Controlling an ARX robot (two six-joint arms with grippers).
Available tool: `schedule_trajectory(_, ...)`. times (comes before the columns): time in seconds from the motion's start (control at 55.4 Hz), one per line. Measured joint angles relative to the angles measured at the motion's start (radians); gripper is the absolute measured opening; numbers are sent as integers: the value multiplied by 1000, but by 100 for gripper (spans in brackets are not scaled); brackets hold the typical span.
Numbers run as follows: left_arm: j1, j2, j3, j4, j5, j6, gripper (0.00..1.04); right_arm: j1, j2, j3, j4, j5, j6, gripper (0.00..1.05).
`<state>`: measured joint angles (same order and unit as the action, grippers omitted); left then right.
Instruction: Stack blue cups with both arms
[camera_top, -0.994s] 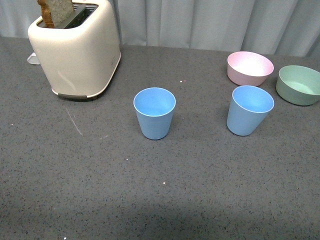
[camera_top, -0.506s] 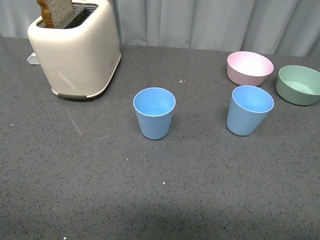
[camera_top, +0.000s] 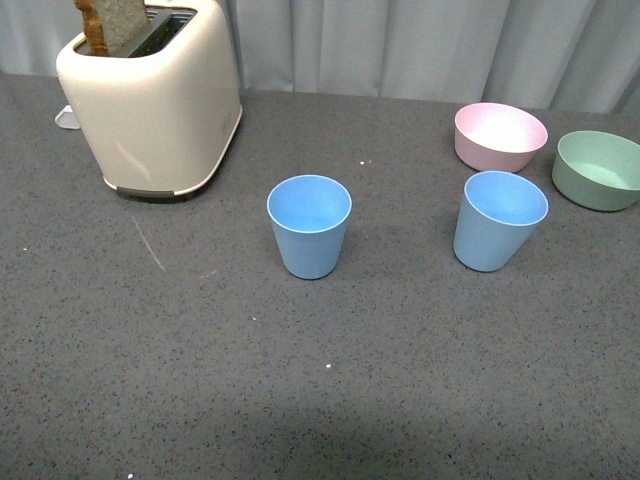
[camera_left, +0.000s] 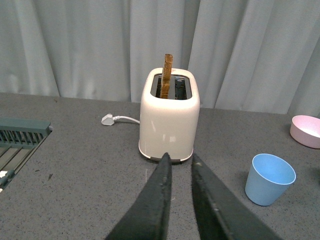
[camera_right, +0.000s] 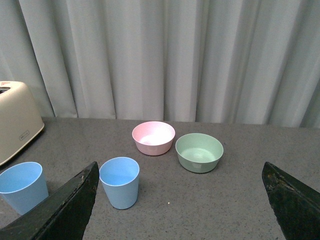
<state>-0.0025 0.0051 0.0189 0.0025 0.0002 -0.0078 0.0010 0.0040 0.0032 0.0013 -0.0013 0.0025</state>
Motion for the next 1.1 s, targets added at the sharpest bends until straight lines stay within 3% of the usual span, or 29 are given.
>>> schedule_trajectory(0.253,0,-1,0,0,0,0,63,0,0,0,0,0,0,95)
schedule_trajectory(0.343,0,-1,0,0,0,0,79,8,58,17,-36,54,-94,95)
schedule_trajectory(0.452,0,-1,0,0,0,1,100,-50,367,50,123,-12,-180,95)
schedule_trajectory(0.524,0,-1,0,0,0,2,98,-94,696,145,275,-67,-134,95)
schedule_trajectory(0.65,0,-1,0,0,0,2,98,-104,1052,300,308,-80,-56,95)
schedule_trajectory(0.849,0,-1,0,0,0,2,98,-58,1593,667,114,-88,101,95)
schedule_trajectory(1.102,0,-1,0,0,0,2,98,24,1852,935,-8,-93,224,95)
